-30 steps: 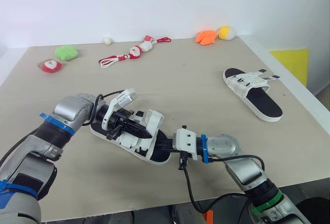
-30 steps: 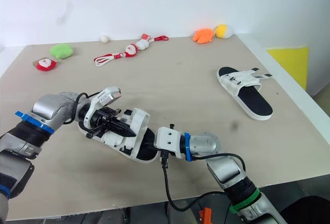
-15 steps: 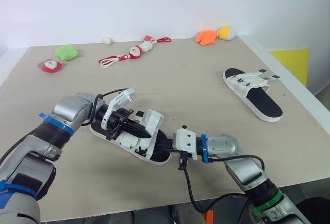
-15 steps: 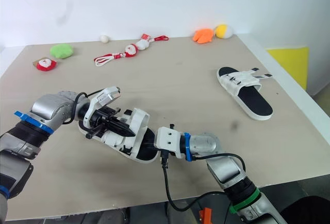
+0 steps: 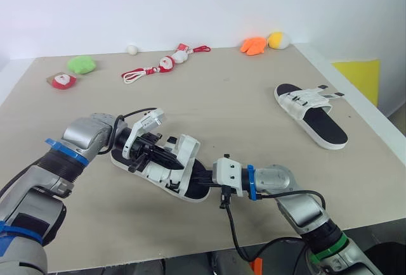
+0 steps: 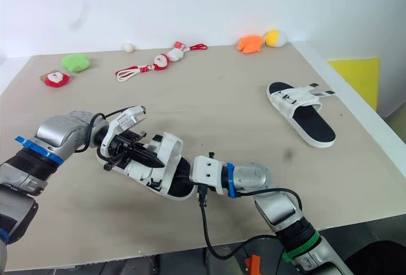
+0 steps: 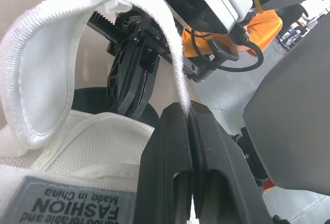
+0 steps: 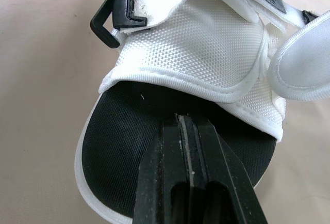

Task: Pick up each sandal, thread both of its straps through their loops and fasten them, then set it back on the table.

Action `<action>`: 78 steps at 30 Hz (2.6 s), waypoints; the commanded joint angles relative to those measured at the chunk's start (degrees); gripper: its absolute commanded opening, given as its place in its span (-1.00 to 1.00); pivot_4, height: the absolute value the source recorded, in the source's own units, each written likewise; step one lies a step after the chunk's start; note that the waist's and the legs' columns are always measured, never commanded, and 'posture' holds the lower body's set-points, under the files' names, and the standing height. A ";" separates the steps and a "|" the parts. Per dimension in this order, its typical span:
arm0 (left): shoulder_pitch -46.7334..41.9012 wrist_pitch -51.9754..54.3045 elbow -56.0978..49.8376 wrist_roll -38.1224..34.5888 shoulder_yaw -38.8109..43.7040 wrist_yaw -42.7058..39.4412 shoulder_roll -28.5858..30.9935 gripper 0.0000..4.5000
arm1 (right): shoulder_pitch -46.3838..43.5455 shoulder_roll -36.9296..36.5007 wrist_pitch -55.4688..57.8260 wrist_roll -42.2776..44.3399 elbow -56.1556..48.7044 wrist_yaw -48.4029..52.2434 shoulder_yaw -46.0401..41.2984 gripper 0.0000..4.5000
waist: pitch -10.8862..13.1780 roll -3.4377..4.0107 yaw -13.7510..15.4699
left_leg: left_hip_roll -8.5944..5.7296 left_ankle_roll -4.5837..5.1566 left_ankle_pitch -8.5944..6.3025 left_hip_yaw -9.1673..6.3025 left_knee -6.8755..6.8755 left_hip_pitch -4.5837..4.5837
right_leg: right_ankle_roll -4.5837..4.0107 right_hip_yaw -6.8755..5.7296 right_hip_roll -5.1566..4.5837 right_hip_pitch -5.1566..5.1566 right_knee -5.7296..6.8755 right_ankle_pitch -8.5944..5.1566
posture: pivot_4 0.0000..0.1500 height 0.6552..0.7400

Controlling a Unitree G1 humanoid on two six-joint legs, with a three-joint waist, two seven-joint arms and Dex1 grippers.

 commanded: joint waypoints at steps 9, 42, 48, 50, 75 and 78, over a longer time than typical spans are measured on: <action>2.17 -3.43 -7.42 -0.50 -2.74 -0.54 3.13 -0.97 | 1.59 -1.50 3.00 -3.50 5.04 0.09 1.69 -1.00 | -0.01 0.02 -0.01 | 0.01 0.00 0.00 0.00 0.00 0.00 | 0.00 0.00 0.00 0.00 0.00 0.00 | 1.00 1.00; -3.11 -6.59 -1.42 -3.19 -4.42 -0.54 5.05 -0.97 | 1.41 -1.24 7.33 -1.57 5.17 0.10 1.47 -1.00 | -0.06 0.08 0.00 | 0.02 0.01 0.01 -0.07 0.00 0.01 | -0.04 0.03 0.08 0.04 0.01 -0.03 | 1.00 1.00; -2.69 -5.57 -4.52 -5.40 -5.16 -0.54 5.79 -0.97 | 1.51 -1.29 7.46 -1.64 5.12 -0.09 1.46 -1.00 | -0.06 0.08 0.00 | 0.02 0.02 0.03 -0.13 0.00 0.00 | -0.04 0.04 0.12 0.05 0.01 -0.03 | 1.00 1.00; -2.54 -5.02 -5.79 -6.35 -5.11 -0.54 6.10 -0.97 | 1.59 -1.31 7.51 -1.64 5.10 -0.12 1.45 -1.00 | -0.06 0.08 0.00 | 0.02 0.02 0.03 -0.17 0.00 0.00 | -0.04 0.04 0.14 0.06 0.01 -0.03 | 1.00 1.00; -2.56 -12.05 -0.65 -3.04 -11.26 -0.54 5.68 -0.97 | 1.74 -1.49 7.92 -1.80 4.87 -0.49 1.35 -1.00 | -0.22 0.28 0.09 | 0.00 -0.01 0.14 -0.36 0.00 -0.01 | -0.13 0.13 0.35 0.17 0.01 -0.08 | 1.00 1.00; -3.76 -11.25 0.84 -3.60 -10.74 -0.54 5.00 -0.97 | 1.78 -1.61 7.96 -1.78 4.81 -0.45 1.29 -1.00 | -0.26 0.30 0.09 | 0.00 -0.01 0.15 -0.37 0.00 -0.01 | -0.14 0.14 0.37 0.17 0.01 -0.08 | 1.00 1.00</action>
